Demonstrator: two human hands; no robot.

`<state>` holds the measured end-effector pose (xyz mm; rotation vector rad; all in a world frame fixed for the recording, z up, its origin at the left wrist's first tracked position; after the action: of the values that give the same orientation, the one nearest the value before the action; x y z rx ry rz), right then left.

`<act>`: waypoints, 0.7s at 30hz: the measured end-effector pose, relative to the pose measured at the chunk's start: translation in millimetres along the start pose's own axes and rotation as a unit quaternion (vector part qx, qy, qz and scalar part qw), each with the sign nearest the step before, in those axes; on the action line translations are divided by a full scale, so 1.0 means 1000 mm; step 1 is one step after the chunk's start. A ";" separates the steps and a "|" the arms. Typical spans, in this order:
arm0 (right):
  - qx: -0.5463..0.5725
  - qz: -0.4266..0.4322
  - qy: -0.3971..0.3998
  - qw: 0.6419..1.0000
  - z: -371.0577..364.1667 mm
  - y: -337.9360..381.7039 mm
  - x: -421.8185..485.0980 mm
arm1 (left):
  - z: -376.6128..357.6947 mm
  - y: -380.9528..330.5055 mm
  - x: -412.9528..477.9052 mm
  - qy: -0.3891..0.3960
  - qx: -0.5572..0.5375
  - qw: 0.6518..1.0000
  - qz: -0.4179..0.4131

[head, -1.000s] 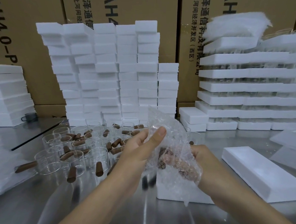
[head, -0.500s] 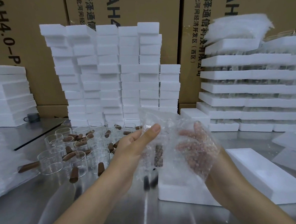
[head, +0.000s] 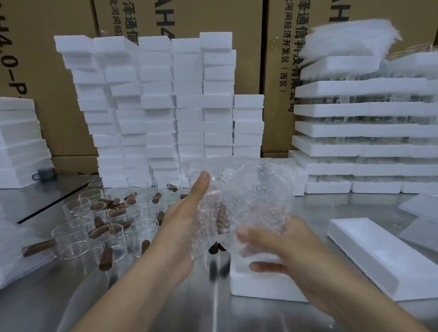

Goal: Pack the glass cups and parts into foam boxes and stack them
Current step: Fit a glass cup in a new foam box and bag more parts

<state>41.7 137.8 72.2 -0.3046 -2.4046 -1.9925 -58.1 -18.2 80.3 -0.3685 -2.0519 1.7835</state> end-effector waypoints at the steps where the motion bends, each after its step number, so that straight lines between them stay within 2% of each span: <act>1: -0.021 -0.001 -0.018 1.000 0.004 0.000 0.002 | 0.002 -0.001 0.000 -0.006 0.001 1.000 0.000; 5: 0.003 0.033 -0.093 0.995 0.029 0.015 0.006 | 0.008 -0.010 0.001 -0.003 -0.017 0.999 -0.030; 9: 0.073 0.094 -0.126 0.985 0.042 0.025 0.006 | 0.008 -0.008 0.000 -0.009 -0.009 1.000 -0.026; 13: 0.097 0.111 -0.156 0.977 0.044 0.021 0.006 | -0.003 -0.006 -0.002 0.043 0.003 0.999 -0.009; 19: 0.184 0.162 -0.094 0.965 0.041 0.031 0.007 | -0.017 -0.004 -0.004 0.108 0.082 0.991 0.000; 21: 0.147 0.181 -0.056 0.971 0.033 0.034 0.006 | -0.021 -0.002 -0.006 0.126 0.083 0.989 0.003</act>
<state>45.4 176.8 99.6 -0.7990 -2.4393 -1.4826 -43.4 -2.9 84.3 -0.5209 -1.7197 1.7940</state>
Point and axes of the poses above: each hand's wrist, its own x-axis towards the middle knuckle, its own z-axis out of the back of the hand, y = z × x, the point moved 6 cm from there along x, towards the middle knuckle, and after that the axes turned 10 degrees about x, right-handed, at the moved point
